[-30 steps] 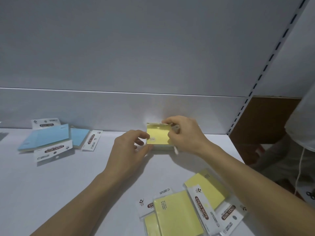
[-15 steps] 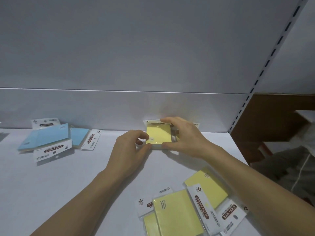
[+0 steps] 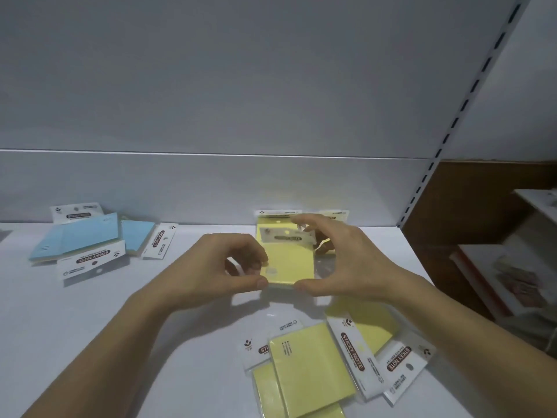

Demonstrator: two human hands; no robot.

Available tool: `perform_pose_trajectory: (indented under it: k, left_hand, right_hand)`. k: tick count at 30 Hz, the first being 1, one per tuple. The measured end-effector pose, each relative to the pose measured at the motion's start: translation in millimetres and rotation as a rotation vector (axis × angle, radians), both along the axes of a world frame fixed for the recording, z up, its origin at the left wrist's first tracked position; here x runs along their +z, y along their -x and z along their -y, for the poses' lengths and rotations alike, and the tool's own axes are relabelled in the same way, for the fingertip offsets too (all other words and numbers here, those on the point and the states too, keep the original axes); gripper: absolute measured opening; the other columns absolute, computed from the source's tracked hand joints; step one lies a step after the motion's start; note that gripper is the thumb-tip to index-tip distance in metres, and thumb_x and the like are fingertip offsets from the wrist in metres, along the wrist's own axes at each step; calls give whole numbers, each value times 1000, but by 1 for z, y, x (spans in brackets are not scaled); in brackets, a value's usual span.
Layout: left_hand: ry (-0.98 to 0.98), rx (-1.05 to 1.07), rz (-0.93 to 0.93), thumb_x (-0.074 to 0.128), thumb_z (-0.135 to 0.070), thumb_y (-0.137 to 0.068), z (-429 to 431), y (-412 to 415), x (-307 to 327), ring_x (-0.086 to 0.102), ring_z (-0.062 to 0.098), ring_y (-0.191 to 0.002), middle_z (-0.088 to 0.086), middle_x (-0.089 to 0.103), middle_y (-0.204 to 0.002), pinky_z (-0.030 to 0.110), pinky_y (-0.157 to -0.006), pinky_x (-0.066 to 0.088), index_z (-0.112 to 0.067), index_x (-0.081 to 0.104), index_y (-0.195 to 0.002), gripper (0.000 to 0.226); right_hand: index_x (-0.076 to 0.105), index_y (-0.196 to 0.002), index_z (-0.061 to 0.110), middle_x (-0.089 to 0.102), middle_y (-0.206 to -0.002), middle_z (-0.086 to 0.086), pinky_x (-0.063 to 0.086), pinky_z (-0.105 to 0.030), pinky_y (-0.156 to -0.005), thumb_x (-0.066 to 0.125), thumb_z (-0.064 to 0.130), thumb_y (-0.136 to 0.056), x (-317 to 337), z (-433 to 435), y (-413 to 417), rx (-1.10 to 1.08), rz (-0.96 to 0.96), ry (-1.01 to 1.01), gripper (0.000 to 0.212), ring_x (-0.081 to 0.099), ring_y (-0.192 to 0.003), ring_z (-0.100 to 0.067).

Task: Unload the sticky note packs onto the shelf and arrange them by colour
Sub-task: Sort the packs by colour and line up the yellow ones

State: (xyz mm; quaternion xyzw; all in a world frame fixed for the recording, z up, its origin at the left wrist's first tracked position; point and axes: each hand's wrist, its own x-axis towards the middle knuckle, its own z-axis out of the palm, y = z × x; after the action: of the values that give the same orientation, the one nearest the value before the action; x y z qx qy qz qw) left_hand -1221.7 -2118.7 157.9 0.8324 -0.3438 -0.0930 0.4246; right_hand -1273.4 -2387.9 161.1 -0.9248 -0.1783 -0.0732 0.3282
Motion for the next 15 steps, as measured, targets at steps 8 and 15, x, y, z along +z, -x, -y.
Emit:
perform_pose_trajectory:
  k: [8, 15]
  left_hand:
    - [-211, -66, -33, 76, -41, -80, -6, -3, -7, 64, 8, -73, -13, 72, -80, 22, -68, 52, -36, 75, -91, 12]
    - [-281, -63, 192, 79, -59, -67, 2, 2, -12, 56, 5, -81, -14, 59, -86, 23, -70, 48, -34, 65, -94, 39]
  right_hand:
    - [39, -142, 49, 43, -125, 32, 45, -21, -92, 81, 66, -64, -22, -17, 10, -29, -99, 137, 90, 46, -109, 9]
    - [70, -106, 23, 70, -102, 6, 52, -36, -83, 52, 36, -102, 6, -20, -32, -349, -47, 78, 23, 62, -93, -17]
